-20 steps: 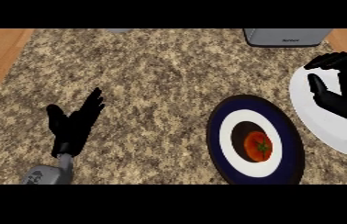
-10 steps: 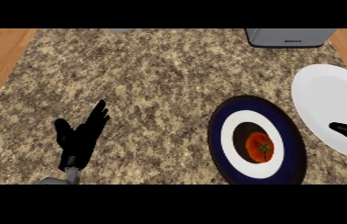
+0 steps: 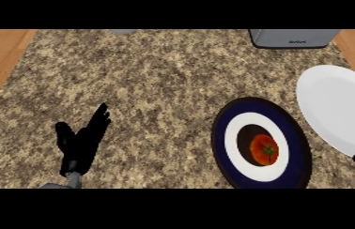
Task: Pick the tomato from the plate and place it in the plate
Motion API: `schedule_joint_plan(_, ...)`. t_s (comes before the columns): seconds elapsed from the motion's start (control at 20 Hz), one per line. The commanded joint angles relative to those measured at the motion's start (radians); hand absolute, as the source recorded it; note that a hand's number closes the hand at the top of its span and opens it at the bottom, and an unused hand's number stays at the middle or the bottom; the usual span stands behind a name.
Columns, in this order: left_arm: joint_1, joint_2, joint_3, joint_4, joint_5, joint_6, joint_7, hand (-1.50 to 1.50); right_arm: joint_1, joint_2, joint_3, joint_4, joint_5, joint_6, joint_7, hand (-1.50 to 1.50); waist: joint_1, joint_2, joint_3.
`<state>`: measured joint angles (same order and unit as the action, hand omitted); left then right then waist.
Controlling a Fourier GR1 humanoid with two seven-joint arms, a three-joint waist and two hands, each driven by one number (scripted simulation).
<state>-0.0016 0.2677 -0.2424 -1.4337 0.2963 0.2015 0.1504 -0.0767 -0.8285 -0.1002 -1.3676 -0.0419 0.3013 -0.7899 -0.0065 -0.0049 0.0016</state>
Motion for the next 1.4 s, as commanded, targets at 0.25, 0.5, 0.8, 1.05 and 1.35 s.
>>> schedule_joint_plan(0.25,0.036,-0.025,-0.017,-0.042,-0.021,0.005,0.051,0.00,0.180,0.057,0.096,-0.304,0.245,-0.149,0.188,-1.50,-0.002,0.001,-0.002)
schedule_joint_plan(0.5,0.042,-0.029,0.011,-0.001,-0.047,-0.022,0.001,0.00,0.170,0.150,0.153,-0.334,0.377,-0.186,0.286,-1.50,0.006,0.004,-0.002)
schedule_joint_plan(0.8,0.007,-0.066,0.021,0.036,-0.066,-0.030,0.030,0.00,0.236,0.166,0.150,-0.382,0.450,-0.135,0.320,-1.50,0.002,0.004,-0.002)
schedule_joint_plan(1.05,0.051,-0.065,0.044,-0.005,-0.069,-0.057,0.023,0.00,0.166,0.253,0.225,-0.426,0.520,-0.079,0.444,-1.50,0.008,0.004,-0.002)
schedule_joint_plan(1.35,-0.024,-0.111,0.069,0.057,-0.113,-0.058,0.036,0.00,0.213,0.330,0.214,-0.404,0.628,-0.111,0.391,-1.50,0.004,0.005,-0.002)
